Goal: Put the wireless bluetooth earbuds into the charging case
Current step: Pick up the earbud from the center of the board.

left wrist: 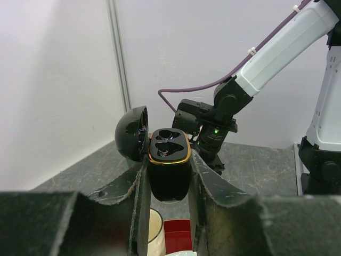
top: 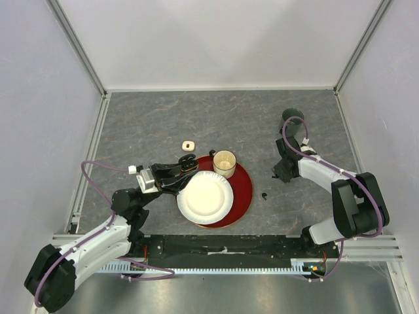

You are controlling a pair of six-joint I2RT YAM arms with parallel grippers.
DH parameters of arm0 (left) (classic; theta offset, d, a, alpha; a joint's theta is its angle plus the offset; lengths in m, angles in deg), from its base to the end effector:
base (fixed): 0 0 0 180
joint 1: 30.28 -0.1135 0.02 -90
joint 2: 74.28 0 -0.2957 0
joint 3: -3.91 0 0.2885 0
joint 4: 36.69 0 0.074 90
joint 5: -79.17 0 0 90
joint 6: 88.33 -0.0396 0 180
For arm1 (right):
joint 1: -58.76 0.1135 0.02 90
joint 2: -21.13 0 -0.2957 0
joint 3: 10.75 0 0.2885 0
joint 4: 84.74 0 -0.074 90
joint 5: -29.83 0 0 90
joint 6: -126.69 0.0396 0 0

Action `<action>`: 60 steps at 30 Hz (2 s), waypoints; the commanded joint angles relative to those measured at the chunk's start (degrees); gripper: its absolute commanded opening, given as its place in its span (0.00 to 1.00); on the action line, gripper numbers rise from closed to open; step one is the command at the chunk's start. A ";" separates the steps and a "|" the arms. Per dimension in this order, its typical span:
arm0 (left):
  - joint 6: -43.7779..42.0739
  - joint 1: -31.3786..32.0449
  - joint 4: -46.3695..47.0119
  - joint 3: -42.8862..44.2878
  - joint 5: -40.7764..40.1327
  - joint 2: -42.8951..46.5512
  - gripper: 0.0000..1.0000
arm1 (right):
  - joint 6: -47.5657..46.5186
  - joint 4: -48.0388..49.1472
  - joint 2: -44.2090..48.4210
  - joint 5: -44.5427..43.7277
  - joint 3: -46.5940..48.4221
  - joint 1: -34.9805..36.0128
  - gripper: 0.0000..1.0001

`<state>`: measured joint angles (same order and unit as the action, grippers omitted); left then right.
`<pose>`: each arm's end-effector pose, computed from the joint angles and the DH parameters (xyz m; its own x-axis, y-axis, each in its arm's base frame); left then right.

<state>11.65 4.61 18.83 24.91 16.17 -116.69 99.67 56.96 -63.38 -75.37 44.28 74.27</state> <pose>0.1216 -0.1067 0.2689 0.3113 -0.4053 -0.8596 0.8853 0.4524 0.1072 0.2777 0.0663 0.1620 -0.5500 0.7395 -0.3880 0.7208 0.6550 0.2266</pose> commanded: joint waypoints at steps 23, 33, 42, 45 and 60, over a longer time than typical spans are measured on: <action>-1.72 0.26 1.12 0.32 -0.90 -0.48 0.02 | -15.86 1.70 -4.26 -0.18 1.97 -0.22 0.25; -1.72 0.26 1.20 0.85 -0.37 -1.36 0.02 | -31.15 0.20 -7.15 -1.93 6.27 2.15 0.24; -1.36 0.26 1.73 1.11 0.07 -2.15 0.02 | -40.21 0.90 -8.66 -5.81 6.90 6.38 0.25; -1.36 0.26 1.73 1.03 -0.11 -1.97 0.02 | -41.88 3.09 -7.08 -4.23 5.15 6.38 0.26; -1.28 0.26 1.21 0.59 -0.28 -0.92 0.02 | -45.23 8.46 -3.65 5.19 1.80 6.55 0.40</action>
<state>11.67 4.61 18.66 24.91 16.26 -118.66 55.39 65.33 -68.03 -71.57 47.07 80.52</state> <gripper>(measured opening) 0.350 0.371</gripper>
